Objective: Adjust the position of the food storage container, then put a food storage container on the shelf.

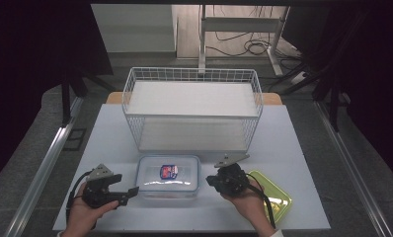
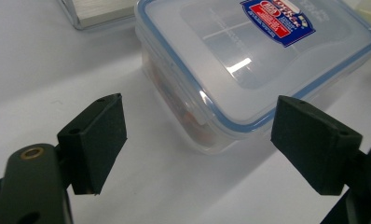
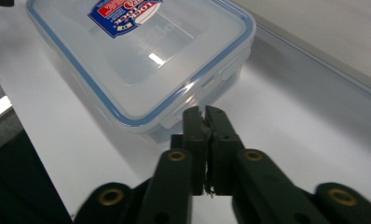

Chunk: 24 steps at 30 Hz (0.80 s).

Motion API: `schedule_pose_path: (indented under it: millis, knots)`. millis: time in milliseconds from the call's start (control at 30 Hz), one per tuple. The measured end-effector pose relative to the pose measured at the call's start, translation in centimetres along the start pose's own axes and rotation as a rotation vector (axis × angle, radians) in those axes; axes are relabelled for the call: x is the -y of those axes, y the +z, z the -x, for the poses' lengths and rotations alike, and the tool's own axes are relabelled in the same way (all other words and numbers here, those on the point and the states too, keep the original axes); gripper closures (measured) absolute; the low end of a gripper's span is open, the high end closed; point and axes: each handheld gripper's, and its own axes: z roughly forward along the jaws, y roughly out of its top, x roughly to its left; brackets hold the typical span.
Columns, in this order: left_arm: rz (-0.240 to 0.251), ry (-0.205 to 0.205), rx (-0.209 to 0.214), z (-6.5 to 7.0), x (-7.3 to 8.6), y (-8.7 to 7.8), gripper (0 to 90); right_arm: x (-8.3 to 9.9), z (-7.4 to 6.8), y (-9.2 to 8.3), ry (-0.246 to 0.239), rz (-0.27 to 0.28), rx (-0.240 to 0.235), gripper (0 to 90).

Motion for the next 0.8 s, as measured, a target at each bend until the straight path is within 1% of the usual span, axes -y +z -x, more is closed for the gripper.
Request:
schedule_pose_path:
  millis: [33,67,100,133,167,200,267,300,333,367,400,433,467,533,600,667,800]
  knots:
    - [-0.001,-0.001,0.001,0.0,0.0,0.0,18.2,0.1,-0.1,0.1,0.013,0.002,-0.004,74.4]
    - [-0.002,-0.003,0.001,0.1,0.0,0.0,18.3,0.1,-0.2,0.2,0.016,0.0,-0.002,69.6]
    - [-0.002,-0.004,-0.003,0.1,-0.1,0.0,18.3,0.1,-0.2,0.2,0.016,0.0,-0.002,69.6]
    - [-0.003,-0.003,-0.006,0.1,-0.1,0.0,18.6,0.1,-0.2,0.3,0.025,0.001,-0.004,63.9]
    - [-0.002,0.0,-0.004,0.1,-0.2,-0.1,18.5,0.0,-0.2,0.5,0.071,-0.002,-0.021,51.5]
    - [-0.001,-0.006,-0.001,0.1,-0.3,-0.1,18.5,0.0,-0.2,0.5,0.071,-0.002,-0.021,51.5]
    - [-0.007,-0.022,0.014,-0.1,-0.6,0.0,18.6,-0.1,-0.3,0.7,0.105,0.007,-0.022,41.1]
    - [-0.011,-0.028,0.03,-0.3,-0.9,0.0,18.6,-0.2,-0.3,0.8,0.13,0.014,-0.018,35.6]
    - [-0.011,-0.036,0.046,-0.5,-1.2,0.0,18.4,-0.3,-0.4,0.9,0.152,0.016,-0.01,32.5]
    - [-0.007,-0.047,0.055,-0.7,-1.6,0.0,18.2,-0.4,-0.4,1.0,0.164,0.016,-0.004,29.6]
    - [-0.005,-0.053,0.057,-0.8,-1.9,0.0,18.3,-0.5,-0.5,1.2,0.174,0.018,-0.005,27.8]
    - [-0.007,-0.058,0.059,-0.9,-2.1,0.0,18.2,-0.5,-0.6,1.4,0.187,0.017,-0.023,25.9]
    - [-0.005,-0.062,0.063,-1.0,-2.3,-0.1,18.2,-0.5,-0.6,1.4,0.187,0.017,-0.023,25.9]
    - [-0.001,-0.074,0.072,-1.1,-2.4,-0.2,18.2,-0.6,-0.7,1.5,0.19,0.018,-0.03,22.8]
    - [-0.009,-0.084,0.087,-1.1,-2.5,-0.2,17.8,-0.8,-0.9,1.6,0.197,0.029,-0.034,20.4]
    - [-0.016,-0.091,0.092,-1.1,-2.5,0.1,17.4,-1.0,-1.0,1.7,0.21,0.044,-0.048,20.1]
    - [-0.034,-0.11,0.117,-1.4,-2.9,0.9,16.8,-1.4,-1.1,2.1,0.224,0.05,-0.061,19.5]
